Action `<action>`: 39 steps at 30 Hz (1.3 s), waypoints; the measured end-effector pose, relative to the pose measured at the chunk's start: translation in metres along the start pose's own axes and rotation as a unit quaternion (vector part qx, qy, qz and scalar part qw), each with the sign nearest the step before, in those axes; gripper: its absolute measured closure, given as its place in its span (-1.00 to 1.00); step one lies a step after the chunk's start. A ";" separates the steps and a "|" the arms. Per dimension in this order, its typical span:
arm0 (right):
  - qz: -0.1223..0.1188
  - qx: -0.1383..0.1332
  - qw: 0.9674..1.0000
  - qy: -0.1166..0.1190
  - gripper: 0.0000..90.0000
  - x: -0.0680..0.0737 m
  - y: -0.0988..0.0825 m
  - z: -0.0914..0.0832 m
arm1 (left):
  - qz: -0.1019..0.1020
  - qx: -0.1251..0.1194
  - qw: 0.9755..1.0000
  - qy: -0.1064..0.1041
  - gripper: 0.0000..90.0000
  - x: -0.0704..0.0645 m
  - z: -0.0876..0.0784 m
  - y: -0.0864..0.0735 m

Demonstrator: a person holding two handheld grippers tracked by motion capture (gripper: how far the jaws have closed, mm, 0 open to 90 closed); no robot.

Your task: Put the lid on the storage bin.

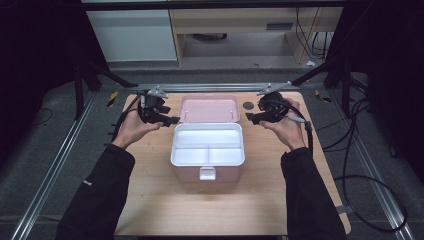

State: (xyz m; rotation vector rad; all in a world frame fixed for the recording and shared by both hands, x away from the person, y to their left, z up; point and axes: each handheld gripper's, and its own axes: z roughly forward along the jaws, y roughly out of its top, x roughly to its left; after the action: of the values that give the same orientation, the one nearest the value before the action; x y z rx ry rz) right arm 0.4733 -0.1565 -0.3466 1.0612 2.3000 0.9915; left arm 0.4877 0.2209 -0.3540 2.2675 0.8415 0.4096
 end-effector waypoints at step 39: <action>0.102 0.003 0.993 0.056 -0.15 -0.021 -0.006 0.138 | -0.141 -0.012 0.990 0.010 -0.23 0.043 0.106 -0.006</action>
State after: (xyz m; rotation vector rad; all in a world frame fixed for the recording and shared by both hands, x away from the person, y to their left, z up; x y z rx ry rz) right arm 0.5693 -0.1163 -0.4403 1.2941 2.3182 1.1484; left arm 0.5693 0.2015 -0.4328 2.0859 1.1415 0.3093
